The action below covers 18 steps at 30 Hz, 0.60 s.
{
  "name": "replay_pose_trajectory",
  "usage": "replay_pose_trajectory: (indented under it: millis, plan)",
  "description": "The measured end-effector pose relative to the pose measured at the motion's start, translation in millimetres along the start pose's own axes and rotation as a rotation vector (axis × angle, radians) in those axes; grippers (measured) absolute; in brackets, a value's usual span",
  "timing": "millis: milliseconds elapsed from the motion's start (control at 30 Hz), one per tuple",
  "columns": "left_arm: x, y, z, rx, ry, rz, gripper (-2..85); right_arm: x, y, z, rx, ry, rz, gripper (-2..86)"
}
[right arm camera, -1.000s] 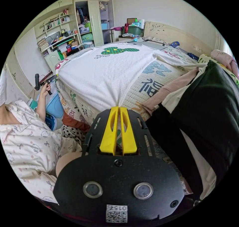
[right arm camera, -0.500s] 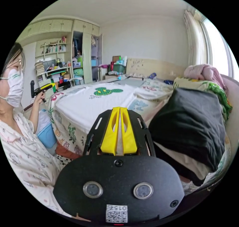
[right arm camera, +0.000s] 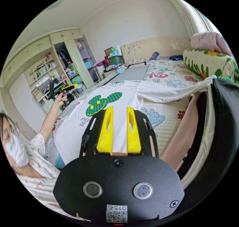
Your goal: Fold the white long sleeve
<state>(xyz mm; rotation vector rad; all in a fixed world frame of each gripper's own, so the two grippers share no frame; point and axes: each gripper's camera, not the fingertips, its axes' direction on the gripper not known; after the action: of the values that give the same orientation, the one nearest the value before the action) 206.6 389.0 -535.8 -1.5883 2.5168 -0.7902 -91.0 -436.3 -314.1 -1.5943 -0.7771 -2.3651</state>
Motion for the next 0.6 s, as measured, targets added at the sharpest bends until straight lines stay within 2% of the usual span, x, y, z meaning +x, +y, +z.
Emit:
replay_pose_trajectory:
  millis: [100, 200, 233, 300, 367, 433, 600]
  plan:
    - [-46.9, 39.0, 83.5, -0.07, 0.032, -0.102, 7.9, 31.4, -78.0, 40.8, -0.082, 0.036, 0.125, 10.1]
    - [-70.4, 107.9, 119.0, -0.009, 0.05, -0.149, 7.7, 59.2, -147.2, 84.0, -0.165, 0.006, 0.206, 11.3]
    - [-70.0, 124.3, 123.0, 0.005, 0.038, -0.14, 7.6, 63.3, -157.5, 91.9, -0.176, 0.007, 0.22, 11.2]
    - [-56.1, 148.6, 143.4, -0.065, -0.111, -0.037, 6.9, 69.3, -179.5, 114.7, -0.178, 0.017, 0.228, 10.5]
    - [-53.4, 155.9, 156.7, -0.085, -0.176, -0.075, 6.7, 71.9, -183.3, 123.4, -0.192, 0.012, 0.244, 8.5]
    - [-45.1, 173.7, 179.6, -0.119, -0.101, -0.05, 6.7, 68.2, -200.0, 107.4, -0.197, -0.008, 0.241, 5.0]
    - [-1.4, 213.1, 261.7, -0.346, -0.148, 0.009, 6.5, 60.8, -222.9, 78.6, -0.198, -0.095, 0.288, 1.5]
